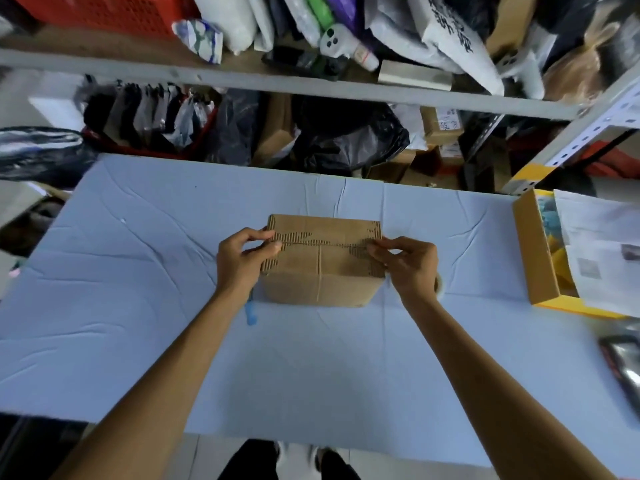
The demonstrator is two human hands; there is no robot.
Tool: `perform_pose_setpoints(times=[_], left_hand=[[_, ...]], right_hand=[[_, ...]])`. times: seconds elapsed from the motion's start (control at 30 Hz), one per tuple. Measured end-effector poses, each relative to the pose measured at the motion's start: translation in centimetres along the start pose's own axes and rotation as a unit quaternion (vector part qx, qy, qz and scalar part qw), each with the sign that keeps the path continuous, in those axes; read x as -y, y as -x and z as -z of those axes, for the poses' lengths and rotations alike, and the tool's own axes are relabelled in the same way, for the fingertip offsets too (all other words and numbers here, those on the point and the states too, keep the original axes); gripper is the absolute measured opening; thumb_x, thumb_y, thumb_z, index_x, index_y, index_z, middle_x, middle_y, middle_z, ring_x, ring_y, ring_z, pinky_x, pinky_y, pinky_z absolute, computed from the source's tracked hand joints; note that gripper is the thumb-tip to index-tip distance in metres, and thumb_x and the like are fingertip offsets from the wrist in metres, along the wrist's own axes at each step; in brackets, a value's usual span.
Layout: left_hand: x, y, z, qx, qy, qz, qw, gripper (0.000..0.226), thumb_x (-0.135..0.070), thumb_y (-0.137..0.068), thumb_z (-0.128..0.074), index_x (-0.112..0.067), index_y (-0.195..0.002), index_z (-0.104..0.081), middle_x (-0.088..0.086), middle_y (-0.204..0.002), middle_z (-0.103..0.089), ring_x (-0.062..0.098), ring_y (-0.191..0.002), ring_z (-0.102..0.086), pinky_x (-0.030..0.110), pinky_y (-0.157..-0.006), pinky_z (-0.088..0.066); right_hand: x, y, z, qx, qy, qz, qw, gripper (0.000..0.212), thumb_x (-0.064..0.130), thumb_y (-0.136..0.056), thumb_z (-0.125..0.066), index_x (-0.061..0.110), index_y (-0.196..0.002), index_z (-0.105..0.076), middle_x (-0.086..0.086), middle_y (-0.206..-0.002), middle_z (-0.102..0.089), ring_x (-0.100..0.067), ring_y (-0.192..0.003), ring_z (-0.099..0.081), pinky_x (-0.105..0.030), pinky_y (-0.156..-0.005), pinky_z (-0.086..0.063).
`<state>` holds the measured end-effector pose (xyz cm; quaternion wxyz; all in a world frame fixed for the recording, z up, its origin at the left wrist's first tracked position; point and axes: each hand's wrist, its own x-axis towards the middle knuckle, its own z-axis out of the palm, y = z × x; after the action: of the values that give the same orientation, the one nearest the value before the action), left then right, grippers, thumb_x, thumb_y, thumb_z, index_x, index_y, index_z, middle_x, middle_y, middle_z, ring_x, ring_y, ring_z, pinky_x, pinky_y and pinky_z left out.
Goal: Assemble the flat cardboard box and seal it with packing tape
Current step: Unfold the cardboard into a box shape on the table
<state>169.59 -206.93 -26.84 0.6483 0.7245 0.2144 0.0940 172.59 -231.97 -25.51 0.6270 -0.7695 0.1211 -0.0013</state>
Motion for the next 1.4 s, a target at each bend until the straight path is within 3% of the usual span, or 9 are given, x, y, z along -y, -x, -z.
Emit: perform_pose_setpoints(times=[0.13,0.33,0.5,0.63,0.77,0.97,1.1,1.2,1.4], left_hand=[[0.5,-0.3,0.3,0.000,0.023,0.037,0.999,0.017,-0.006,-0.072,-0.078,-0.019,-0.082,-0.073,0.005,-0.096,-0.073,0.023,-0.094,-0.069,0.036,-0.083,-0.056],[0.0,0.7,0.1,0.002,0.045,0.029,0.999,0.016,-0.011,-0.075,-0.075,-0.026,-0.080,-0.073,-0.011,-0.080,-0.073,0.005,-0.076,-0.070,0.021,-0.071,-0.052],[-0.6,0.8,-0.4,-0.010,0.037,0.048,0.998,0.017,-0.010,-0.073,-0.076,-0.026,-0.075,-0.072,-0.010,-0.074,-0.073,0.013,-0.075,-0.070,0.023,-0.065,-0.053],[-0.6,0.5,-0.1,-0.034,0.042,0.039,0.998,0.025,-0.005,-0.068,-0.080,-0.026,-0.075,-0.069,-0.005,-0.081,-0.071,0.017,-0.083,-0.068,0.029,-0.070,-0.055],[-0.4,0.6,-0.3,-0.049,0.038,0.037,0.997,0.031,-0.001,-0.068,-0.079,-0.026,-0.079,-0.065,-0.004,-0.085,-0.070,0.016,-0.089,-0.067,0.030,-0.072,-0.055],[-0.8,1.3,-0.4,-0.043,0.011,0.040,0.998,0.035,-0.010,-0.075,-0.077,-0.028,-0.102,-0.063,-0.001,-0.100,-0.068,0.012,-0.096,-0.065,0.033,-0.078,-0.055],[-1.5,0.8,-0.2,-0.009,-0.036,0.024,0.999,0.026,-0.013,-0.080,-0.072,-0.029,-0.099,-0.065,0.002,-0.109,-0.067,0.014,-0.101,-0.063,0.036,-0.083,-0.055],[-2.1,0.6,0.1,0.020,-0.054,0.015,0.998,0.025,-0.013,-0.081,-0.070,-0.031,-0.097,-0.066,0.000,-0.108,-0.067,0.016,-0.107,-0.062,0.039,-0.086,-0.055],[-3.4,0.6,0.5,0.049,-0.067,0.016,0.996,0.030,-0.021,-0.083,-0.068,-0.035,-0.109,-0.065,0.002,-0.115,-0.064,0.017,-0.108,-0.059,0.031,-0.083,-0.051]], right_hand=[[0.3,0.1,-0.8,-0.028,-0.042,-0.073,0.996,0.017,0.001,-0.062,-0.086,0.012,-0.070,-0.076,-0.011,-0.073,-0.072,-0.025,-0.070,-0.068,-0.033,-0.066,-0.054],[1.5,1.0,-1.1,-0.070,-0.046,-0.114,0.990,0.019,-0.003,-0.059,-0.083,0.009,-0.071,-0.075,-0.014,-0.075,-0.071,-0.026,-0.068,-0.068,-0.031,-0.062,-0.052],[1.6,1.3,-1.0,-0.102,-0.080,-0.159,0.979,0.023,-0.012,-0.059,-0.078,0.001,-0.078,-0.072,-0.015,-0.075,-0.070,-0.027,-0.069,-0.066,-0.033,-0.063,-0.054],[1.7,1.0,-1.3,-0.105,-0.079,-0.148,0.980,0.027,-0.014,-0.059,-0.076,0.006,-0.076,-0.068,-0.010,-0.073,-0.067,-0.023,-0.066,-0.064,-0.026,-0.049,-0.049],[0.9,0.9,-1.8,-0.128,-0.066,-0.144,0.979,0.028,-0.011,-0.059,-0.077,0.011,-0.073,-0.068,-0.005,-0.069,-0.067,-0.022,-0.065,-0.064,-0.031,-0.056,-0.054],[0.7,0.7,-0.6,-0.061,-0.026,-0.110,0.992,0.028,0.001,-0.062,-0.085,0.009,-0.083,-0.068,-0.008,-0.081,-0.070,-0.023,-0.072,-0.067,-0.039,-0.066,-0.058],[1.0,0.4,0.5,-0.006,0.011,-0.075,0.997,0.033,0.010,-0.066,-0.087,0.003,-0.092,-0.068,-0.014,-0.088,-0.072,-0.031,-0.080,-0.071,-0.046,-0.069,-0.061],[1.5,0.1,1.3,0.034,0.038,-0.056,0.997,0.027,0.013,-0.068,-0.086,0.005,-0.086,-0.068,-0.011,-0.087,-0.072,-0.035,-0.081,-0.070,-0.049,-0.070,-0.060],[2.9,-0.3,2.5,0.094,0.070,-0.010,0.993,0.025,0.025,-0.073,-0.083,0.010,-0.089,-0.069,-0.005,-0.087,-0.071,-0.021,-0.082,-0.069,-0.035,-0.065,-0.058]])
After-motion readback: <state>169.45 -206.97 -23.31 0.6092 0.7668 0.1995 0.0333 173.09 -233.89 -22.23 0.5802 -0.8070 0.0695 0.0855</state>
